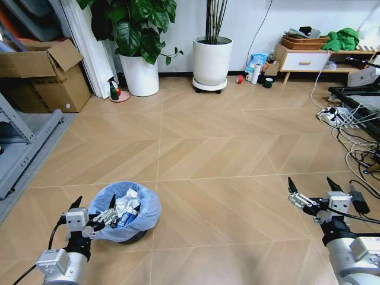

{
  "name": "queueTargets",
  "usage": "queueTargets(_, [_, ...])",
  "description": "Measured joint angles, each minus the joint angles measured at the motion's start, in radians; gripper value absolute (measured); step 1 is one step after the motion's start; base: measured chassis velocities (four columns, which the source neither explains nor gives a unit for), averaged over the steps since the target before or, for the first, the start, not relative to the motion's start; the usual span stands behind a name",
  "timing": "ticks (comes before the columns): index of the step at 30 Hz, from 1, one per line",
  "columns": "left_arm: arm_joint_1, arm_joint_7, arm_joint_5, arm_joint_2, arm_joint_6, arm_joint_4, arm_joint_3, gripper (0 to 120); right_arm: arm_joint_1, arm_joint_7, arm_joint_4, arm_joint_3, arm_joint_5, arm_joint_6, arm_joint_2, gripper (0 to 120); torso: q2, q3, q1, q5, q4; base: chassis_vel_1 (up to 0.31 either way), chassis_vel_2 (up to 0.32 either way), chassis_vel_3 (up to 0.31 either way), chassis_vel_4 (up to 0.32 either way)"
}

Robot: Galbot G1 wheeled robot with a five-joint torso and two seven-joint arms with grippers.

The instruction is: Pick up the trash bin and place the garbage on the floor into it.

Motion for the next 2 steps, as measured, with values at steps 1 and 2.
queueTargets(1, [0.000, 0.000, 0.000, 0.000, 0.000, 0.000, 0.000, 100, 0.000, 0.000, 0.000, 0.000, 0.000, 0.000, 0.000, 100, 0.000, 0.000, 0.000, 0.0000, 0.0000, 0.000, 0.000, 0.000, 0.000])
queueTargets(2, [0.000, 0.000, 0.000, 0.000, 0.000, 0.000, 0.000, 100, 0.000, 0.000, 0.000, 0.000, 0.000, 0.000, 0.000, 100, 0.000, 0.000, 0.000, 0.0000, 0.0000, 0.000, 0.000, 0.000, 0.000])
